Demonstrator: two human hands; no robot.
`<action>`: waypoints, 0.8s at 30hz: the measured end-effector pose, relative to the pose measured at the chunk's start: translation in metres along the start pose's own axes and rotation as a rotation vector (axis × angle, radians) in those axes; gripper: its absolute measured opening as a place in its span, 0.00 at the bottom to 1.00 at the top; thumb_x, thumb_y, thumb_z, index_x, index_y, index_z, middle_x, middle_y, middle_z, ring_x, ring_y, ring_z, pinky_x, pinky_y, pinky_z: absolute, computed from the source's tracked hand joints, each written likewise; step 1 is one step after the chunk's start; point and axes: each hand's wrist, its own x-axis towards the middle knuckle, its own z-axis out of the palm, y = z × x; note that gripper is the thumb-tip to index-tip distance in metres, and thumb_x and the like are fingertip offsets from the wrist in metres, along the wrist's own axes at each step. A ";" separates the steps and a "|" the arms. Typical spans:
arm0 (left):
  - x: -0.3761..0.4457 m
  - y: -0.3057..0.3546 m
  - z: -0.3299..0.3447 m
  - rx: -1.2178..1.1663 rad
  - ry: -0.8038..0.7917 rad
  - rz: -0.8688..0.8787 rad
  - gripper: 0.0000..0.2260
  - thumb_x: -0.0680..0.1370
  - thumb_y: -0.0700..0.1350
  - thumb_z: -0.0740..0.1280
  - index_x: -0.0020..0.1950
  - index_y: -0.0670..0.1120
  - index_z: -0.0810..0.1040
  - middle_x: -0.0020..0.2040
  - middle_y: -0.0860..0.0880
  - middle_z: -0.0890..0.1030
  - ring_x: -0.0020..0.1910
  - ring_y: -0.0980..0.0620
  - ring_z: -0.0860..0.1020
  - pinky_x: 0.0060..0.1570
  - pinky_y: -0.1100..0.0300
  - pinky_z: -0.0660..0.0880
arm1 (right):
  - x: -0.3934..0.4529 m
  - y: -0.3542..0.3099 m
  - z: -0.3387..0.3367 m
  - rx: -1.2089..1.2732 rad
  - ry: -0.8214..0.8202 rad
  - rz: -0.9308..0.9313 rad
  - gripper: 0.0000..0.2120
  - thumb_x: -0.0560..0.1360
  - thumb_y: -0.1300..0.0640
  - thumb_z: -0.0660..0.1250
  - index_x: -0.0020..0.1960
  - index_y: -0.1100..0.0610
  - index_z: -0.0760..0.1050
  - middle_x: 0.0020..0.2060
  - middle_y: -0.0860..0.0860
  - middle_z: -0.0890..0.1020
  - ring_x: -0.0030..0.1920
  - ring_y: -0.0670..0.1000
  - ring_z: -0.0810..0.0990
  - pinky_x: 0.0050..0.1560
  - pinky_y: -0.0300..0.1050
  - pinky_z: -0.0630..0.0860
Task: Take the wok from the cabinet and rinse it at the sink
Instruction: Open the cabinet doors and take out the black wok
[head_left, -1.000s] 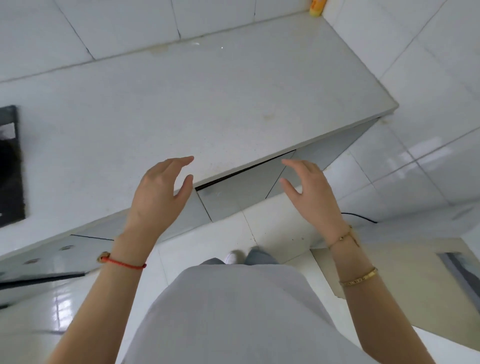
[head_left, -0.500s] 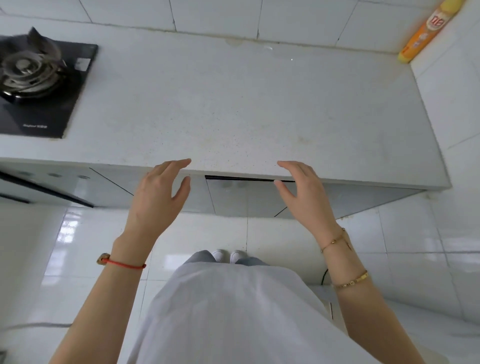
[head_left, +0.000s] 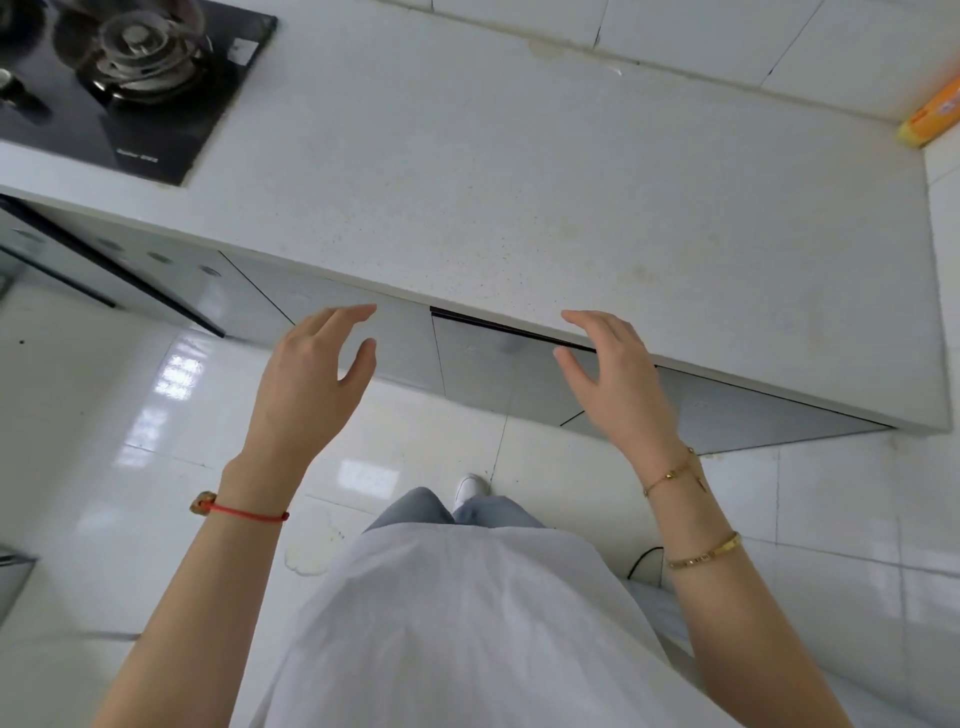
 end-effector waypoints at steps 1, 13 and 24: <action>-0.002 0.000 0.000 0.003 0.001 -0.007 0.15 0.80 0.42 0.65 0.66 0.44 0.76 0.61 0.46 0.81 0.60 0.45 0.79 0.59 0.49 0.77 | -0.001 0.000 0.002 0.001 -0.002 -0.007 0.18 0.80 0.54 0.64 0.69 0.56 0.72 0.65 0.50 0.76 0.67 0.50 0.70 0.69 0.47 0.68; -0.045 -0.012 -0.005 0.006 0.041 -0.032 0.15 0.80 0.43 0.64 0.66 0.44 0.76 0.61 0.47 0.81 0.59 0.47 0.79 0.58 0.52 0.77 | -0.030 -0.005 0.020 -0.010 -0.031 -0.027 0.19 0.81 0.53 0.63 0.70 0.56 0.71 0.65 0.50 0.76 0.68 0.50 0.70 0.70 0.46 0.68; -0.096 -0.030 -0.003 0.003 0.055 -0.025 0.15 0.80 0.44 0.63 0.66 0.45 0.76 0.60 0.48 0.81 0.58 0.49 0.79 0.58 0.54 0.77 | -0.075 -0.013 0.050 -0.042 -0.011 -0.055 0.18 0.80 0.55 0.65 0.68 0.59 0.73 0.64 0.54 0.78 0.66 0.55 0.74 0.68 0.50 0.70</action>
